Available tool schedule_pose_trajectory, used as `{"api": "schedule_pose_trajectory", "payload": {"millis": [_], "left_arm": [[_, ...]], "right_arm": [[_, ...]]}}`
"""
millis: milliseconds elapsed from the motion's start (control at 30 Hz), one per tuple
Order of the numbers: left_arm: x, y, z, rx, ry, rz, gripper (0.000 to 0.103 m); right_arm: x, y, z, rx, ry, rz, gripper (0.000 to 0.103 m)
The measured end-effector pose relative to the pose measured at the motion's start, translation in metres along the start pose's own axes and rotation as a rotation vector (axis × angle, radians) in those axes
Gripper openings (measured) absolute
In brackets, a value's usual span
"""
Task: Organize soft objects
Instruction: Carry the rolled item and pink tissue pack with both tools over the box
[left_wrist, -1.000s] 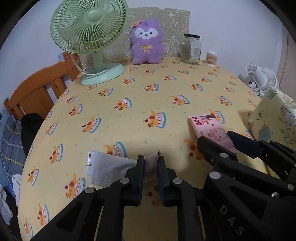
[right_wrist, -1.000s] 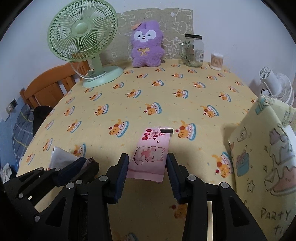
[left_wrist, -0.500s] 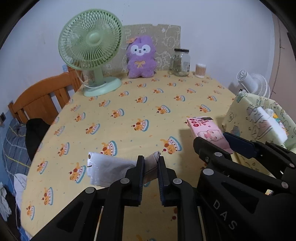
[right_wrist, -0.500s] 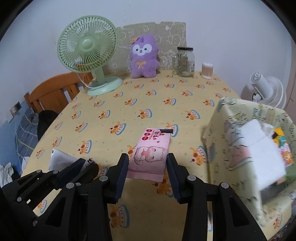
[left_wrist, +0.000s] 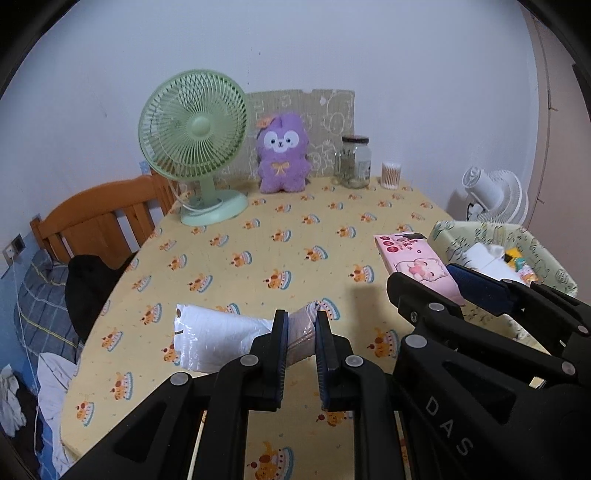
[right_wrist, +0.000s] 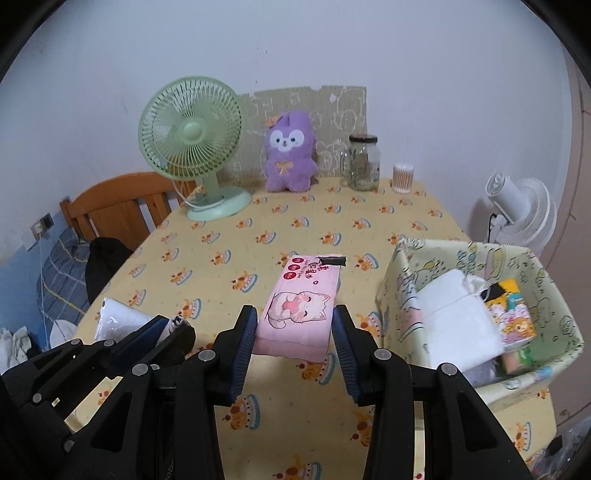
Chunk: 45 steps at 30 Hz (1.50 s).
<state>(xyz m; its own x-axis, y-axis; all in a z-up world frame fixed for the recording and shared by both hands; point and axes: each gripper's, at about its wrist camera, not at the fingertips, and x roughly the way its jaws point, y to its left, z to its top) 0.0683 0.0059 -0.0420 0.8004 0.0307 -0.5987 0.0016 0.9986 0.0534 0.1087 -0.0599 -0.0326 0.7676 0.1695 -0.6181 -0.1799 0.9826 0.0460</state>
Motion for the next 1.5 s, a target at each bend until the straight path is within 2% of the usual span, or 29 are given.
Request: {"api": "schedule_pose_trajectory", "payload": {"millis": [333, 567, 1133, 1500], "left_arm": [[-0.034, -0.004, 0.006, -0.007, -0.079, 0.013, 0.012], [-0.042, -0.012, 0.01, -0.009, -0.123, -0.003, 0.012], [-0.036, -0.054, 0.029, 0.037, -0.173, -0.062, 0.012], [-0.025, -0.094, 0.042, 0.08, -0.191, -0.114, 0.012]], "right_arm": [[-0.035, 0.001, 0.008, -0.007, -0.07, 0.009, 0.045], [-0.049, -0.007, 0.011, -0.013, -0.107, -0.006, 0.045], [-0.061, -0.052, 0.02, 0.023, -0.161, -0.067, 0.045], [-0.063, -0.092, 0.026, 0.058, -0.181, -0.12, 0.045]]}}
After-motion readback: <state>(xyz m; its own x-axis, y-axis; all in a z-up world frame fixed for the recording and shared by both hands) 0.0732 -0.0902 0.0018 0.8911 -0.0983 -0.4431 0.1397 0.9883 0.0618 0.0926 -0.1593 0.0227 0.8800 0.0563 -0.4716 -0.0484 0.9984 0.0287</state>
